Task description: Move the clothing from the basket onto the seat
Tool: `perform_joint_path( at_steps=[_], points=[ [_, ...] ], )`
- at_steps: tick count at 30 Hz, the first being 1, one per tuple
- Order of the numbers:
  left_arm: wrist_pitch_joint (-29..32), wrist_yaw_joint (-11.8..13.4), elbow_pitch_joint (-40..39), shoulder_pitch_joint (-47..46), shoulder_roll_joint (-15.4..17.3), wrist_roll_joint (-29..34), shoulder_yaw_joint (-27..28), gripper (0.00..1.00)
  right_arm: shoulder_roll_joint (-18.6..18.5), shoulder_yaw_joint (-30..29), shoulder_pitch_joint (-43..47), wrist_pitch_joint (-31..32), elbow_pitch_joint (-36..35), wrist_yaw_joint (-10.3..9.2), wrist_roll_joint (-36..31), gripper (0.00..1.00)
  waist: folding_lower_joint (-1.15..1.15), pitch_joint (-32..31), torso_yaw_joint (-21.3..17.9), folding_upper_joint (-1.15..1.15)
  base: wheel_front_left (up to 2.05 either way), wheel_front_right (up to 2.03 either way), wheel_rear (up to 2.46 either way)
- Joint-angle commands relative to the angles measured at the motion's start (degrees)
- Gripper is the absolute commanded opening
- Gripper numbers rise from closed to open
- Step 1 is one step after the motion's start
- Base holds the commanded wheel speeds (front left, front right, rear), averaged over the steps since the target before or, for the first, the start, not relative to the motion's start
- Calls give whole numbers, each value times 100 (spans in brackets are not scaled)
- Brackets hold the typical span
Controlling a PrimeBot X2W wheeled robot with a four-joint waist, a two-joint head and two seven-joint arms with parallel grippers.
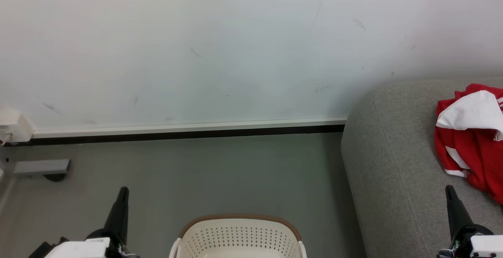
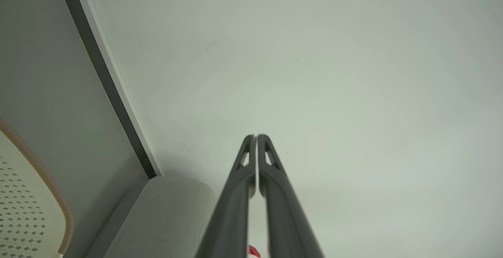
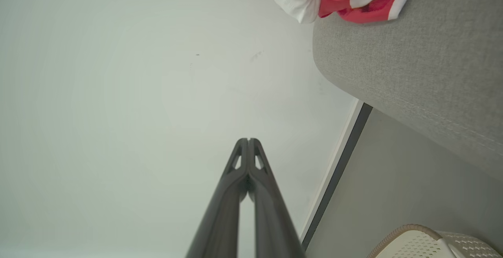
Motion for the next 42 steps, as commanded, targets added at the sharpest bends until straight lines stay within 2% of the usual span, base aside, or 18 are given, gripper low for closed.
perform_joint_path(
  at_steps=[1,9,42],
  points=[
    [38,-46,-31,-66,44,-156,19,0,14,-36,-56,32,-40,2,88,0,0,3,1,0,0,0,0],
    [108,-58,-47,-87,45,-419,26,0,41,-112,-83,114,-46,2,304,0,0,28,10,0,0,0,0],
    [106,-53,-46,-82,44,-410,25,0,50,-129,-84,114,-43,2,269,0,0,28,10,0,0,0,0]
  ],
)
